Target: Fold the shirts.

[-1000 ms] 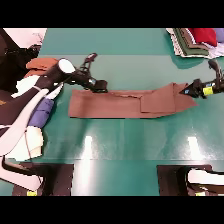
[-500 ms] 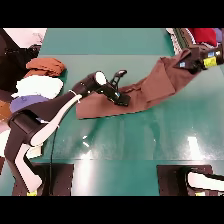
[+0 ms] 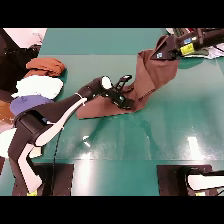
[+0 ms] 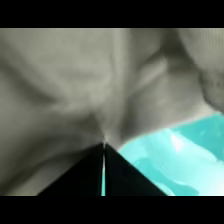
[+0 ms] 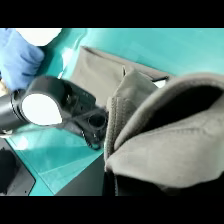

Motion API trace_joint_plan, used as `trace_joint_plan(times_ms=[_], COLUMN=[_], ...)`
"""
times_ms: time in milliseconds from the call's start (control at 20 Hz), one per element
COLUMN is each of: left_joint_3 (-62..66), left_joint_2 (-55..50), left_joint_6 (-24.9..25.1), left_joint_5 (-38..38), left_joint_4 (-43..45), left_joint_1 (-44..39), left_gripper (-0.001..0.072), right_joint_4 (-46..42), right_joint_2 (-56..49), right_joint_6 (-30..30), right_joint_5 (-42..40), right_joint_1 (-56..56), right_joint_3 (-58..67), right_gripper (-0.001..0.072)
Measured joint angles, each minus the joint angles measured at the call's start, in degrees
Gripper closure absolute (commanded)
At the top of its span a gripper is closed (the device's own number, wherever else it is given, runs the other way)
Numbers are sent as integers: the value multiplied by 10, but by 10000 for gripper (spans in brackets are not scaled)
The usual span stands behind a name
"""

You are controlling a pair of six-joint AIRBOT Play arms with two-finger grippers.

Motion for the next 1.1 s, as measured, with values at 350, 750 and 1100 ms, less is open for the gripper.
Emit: trace_joint_plan(times_ms=[350, 750, 1100], left_joint_3=[0, 0, 1], left_joint_2=[102, 246, 299], left_joint_6=[0, 3, 14], left_joint_5=[-58, -91, -136], left_joint_4=[106, 161, 167], left_joint_1=[109, 298, 373], left_gripper=[683, 683, 683], right_joint_4=[0, 3, -19], right_joint_2=[-39, -136, -177], right_joint_6=[-5, -56, -81], right_joint_5=[6, -156, -221], right_joint_1=[70, 255, 313], right_joint_3=[30, 33, 29], right_gripper=[696, 232, 214])
